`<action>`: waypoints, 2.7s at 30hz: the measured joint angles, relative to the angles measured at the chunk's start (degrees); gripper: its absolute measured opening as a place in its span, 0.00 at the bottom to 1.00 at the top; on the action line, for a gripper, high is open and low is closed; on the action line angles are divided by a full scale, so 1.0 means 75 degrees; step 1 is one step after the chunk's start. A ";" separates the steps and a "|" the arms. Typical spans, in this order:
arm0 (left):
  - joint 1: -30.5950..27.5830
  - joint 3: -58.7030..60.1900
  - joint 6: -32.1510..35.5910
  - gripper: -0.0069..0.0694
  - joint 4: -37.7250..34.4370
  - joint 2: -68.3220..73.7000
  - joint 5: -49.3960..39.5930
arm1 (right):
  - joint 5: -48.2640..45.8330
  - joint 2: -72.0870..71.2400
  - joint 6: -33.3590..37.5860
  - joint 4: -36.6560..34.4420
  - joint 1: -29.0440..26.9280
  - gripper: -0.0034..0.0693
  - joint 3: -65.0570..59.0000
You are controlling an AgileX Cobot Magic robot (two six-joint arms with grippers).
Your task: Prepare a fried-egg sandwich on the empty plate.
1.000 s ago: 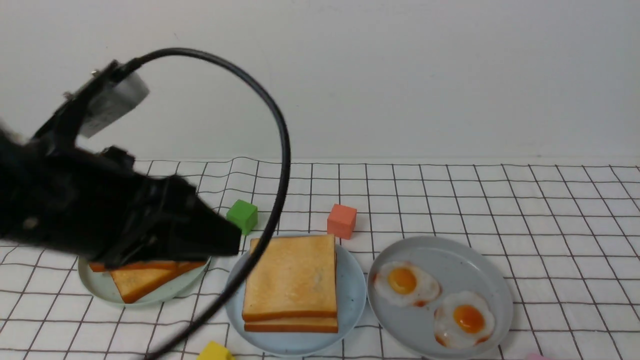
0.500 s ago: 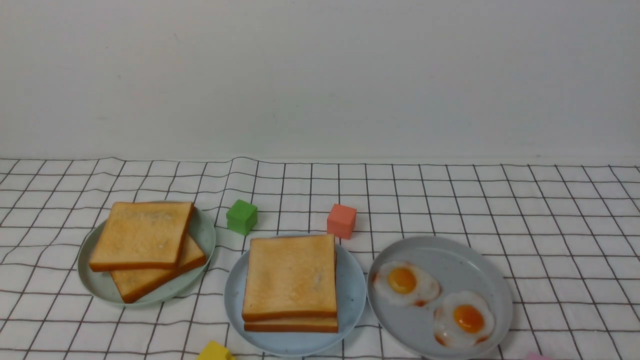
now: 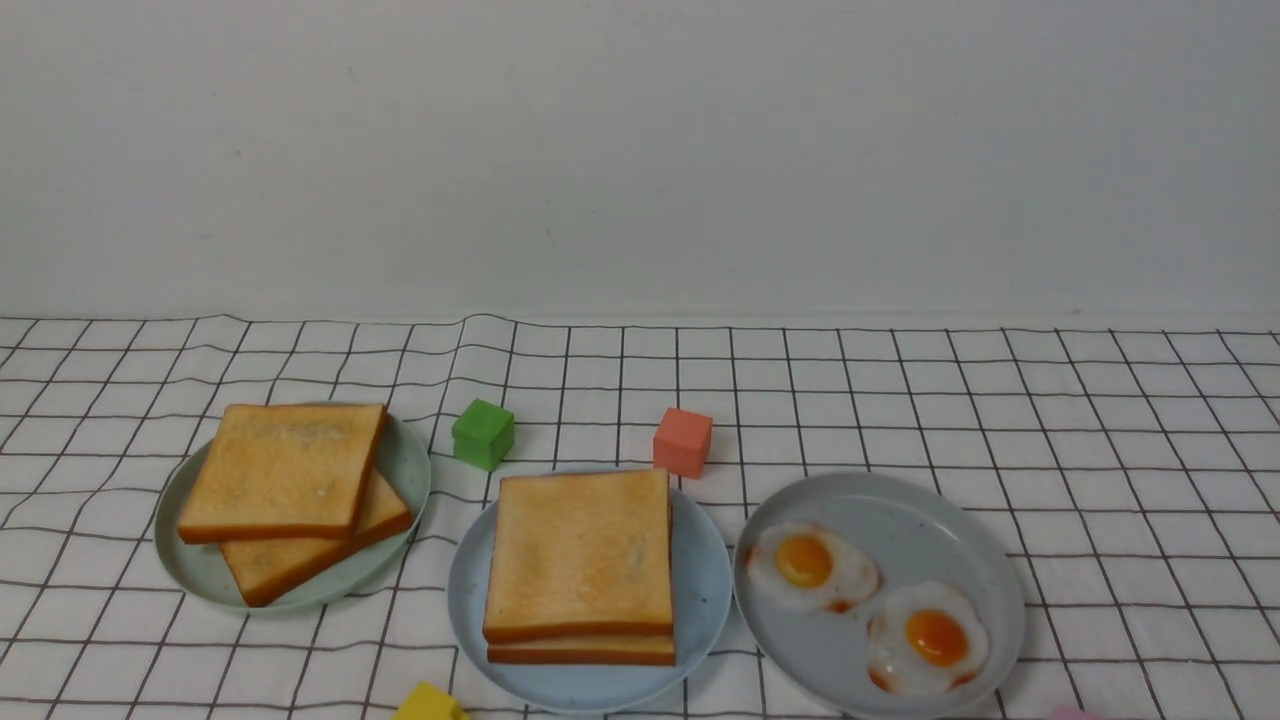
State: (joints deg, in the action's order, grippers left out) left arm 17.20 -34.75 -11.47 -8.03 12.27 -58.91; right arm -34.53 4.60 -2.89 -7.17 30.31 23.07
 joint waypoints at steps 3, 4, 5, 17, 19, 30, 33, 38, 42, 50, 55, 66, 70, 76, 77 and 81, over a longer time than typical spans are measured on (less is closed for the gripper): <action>0.0000 0.0328 0.0178 0.07 0.0599 -0.0349 0.0623 | 0.0000 0.0000 0.0000 0.0007 0.0000 0.05 0.0000; 0.0000 0.0370 0.0178 0.07 0.0657 -0.0349 0.0623 | 0.0000 0.0000 0.0000 0.0007 0.0000 0.05 0.0000; 0.0000 0.0802 0.0061 0.07 0.1149 -0.0700 0.1316 | 0.0000 0.0000 0.0000 0.0007 0.0000 0.05 0.0000; 0.0000 0.4803 -0.1222 0.07 0.2119 -0.1724 0.4578 | -0.0011 0.0000 0.0000 0.0010 0.0000 0.07 -0.0006; -0.0042 0.4812 -0.1249 0.07 0.2110 -0.1724 0.4672 | -0.0027 0.0000 0.0000 0.0010 0.0000 0.07 -0.0006; -0.1481 0.4851 -0.1329 0.09 0.1911 -0.1724 0.4770 | -0.0027 0.0000 0.0000 0.0010 0.0000 0.09 -0.0006; -0.1766 0.4851 -0.1334 0.09 0.1918 -0.1724 0.4773 | -0.0027 0.0000 0.0000 0.0010 0.0000 0.09 -0.0006; -0.1865 0.4851 -0.1334 0.10 0.1918 -0.1724 0.4814 | -0.0027 0.0000 0.0000 0.0010 0.0000 0.10 -0.0006; -0.1865 0.4851 -0.1334 0.10 0.1918 -0.1724 0.4829 | -0.0027 0.0000 0.0000 0.0010 0.0000 0.11 -0.0006; -0.1865 0.4851 -0.1334 0.11 0.1918 -0.1724 0.4829 | -0.0027 0.0000 0.0000 0.0010 0.0000 0.12 -0.0006; -0.1865 0.4851 -0.1334 0.12 0.1918 -0.1724 0.4831 | 0.0003 -0.0008 0.0068 0.0036 -0.0157 0.13 -0.0149; -0.1865 0.4851 -0.1345 0.12 0.1947 -0.1724 0.4837 | 0.1015 -0.0544 0.0385 0.0697 -0.3184 0.15 -0.1678; -0.1865 0.4851 -0.1354 0.12 0.1947 -0.1724 0.4847 | 0.1289 -0.0697 0.0385 0.0956 -0.3543 0.16 -0.2992; -0.1870 0.4856 -0.1354 0.13 0.1956 -0.1729 0.4845 | 0.1522 -0.0697 0.0385 0.1010 -0.3561 0.16 -0.3176; -0.1870 0.4856 -0.1354 0.13 0.1956 -0.1729 0.4845 | 0.1525 -0.0697 0.0385 0.1010 -0.3561 0.16 -0.3176; -0.1870 0.4856 -0.1354 0.13 0.1964 -0.1729 0.4845 | 0.1569 -0.0697 0.0385 0.1010 -0.3561 0.16 -0.3190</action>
State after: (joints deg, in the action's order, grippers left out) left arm 3.18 1.67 -21.62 6.70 -0.70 -22.57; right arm -22.76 -0.63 0.00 0.41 3.60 -0.85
